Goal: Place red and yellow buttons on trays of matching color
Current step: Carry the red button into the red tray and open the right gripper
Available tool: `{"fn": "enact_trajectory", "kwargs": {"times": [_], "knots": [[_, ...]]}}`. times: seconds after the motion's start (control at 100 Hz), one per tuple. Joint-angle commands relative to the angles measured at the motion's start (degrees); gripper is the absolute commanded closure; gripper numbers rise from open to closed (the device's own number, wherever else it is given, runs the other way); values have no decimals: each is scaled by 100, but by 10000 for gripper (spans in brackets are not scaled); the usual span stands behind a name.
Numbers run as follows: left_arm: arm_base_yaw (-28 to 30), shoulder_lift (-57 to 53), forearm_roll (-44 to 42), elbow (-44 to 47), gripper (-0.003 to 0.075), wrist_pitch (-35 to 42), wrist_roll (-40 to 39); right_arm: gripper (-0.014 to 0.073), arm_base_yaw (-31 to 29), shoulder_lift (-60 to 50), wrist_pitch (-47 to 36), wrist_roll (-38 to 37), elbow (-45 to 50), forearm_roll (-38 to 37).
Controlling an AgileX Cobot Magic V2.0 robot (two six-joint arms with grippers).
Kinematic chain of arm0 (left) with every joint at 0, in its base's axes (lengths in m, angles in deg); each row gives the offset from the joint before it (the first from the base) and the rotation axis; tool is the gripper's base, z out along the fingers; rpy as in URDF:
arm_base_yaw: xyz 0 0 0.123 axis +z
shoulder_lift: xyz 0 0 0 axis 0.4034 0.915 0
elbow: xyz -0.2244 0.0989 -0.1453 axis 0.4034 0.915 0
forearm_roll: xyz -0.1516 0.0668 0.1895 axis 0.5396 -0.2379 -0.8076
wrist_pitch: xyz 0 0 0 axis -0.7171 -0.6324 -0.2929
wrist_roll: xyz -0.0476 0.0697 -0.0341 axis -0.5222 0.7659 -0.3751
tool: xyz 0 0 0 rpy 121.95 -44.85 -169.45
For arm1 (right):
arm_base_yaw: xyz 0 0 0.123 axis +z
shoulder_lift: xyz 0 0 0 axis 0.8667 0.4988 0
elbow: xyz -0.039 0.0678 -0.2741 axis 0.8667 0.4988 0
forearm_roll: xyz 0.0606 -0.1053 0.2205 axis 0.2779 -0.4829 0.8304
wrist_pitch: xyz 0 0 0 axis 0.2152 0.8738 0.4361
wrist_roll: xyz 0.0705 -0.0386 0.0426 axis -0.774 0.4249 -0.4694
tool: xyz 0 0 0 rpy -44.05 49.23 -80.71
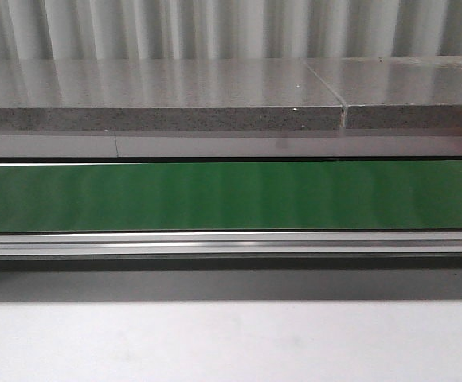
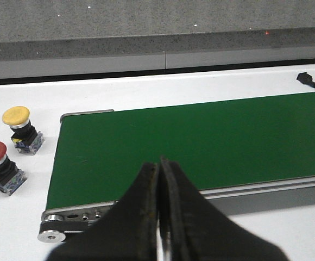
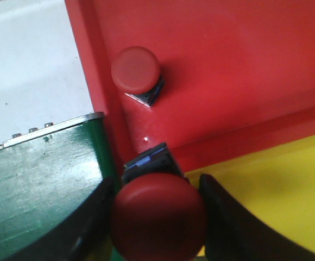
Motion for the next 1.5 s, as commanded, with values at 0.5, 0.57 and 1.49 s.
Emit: {"fn": "enact_trajectory", "kwargs": {"times": [0.5,0.57,1.49], "knots": [[-49,37,46,-152,740,454,4,409,-44,632,-917,-121,-184,19],[-49,37,46,-152,740,454,4,409,-44,721,-972,-121,-184,33],[-49,37,46,-152,740,454,4,60,-39,1196,-1286,-121,-184,632]]}}
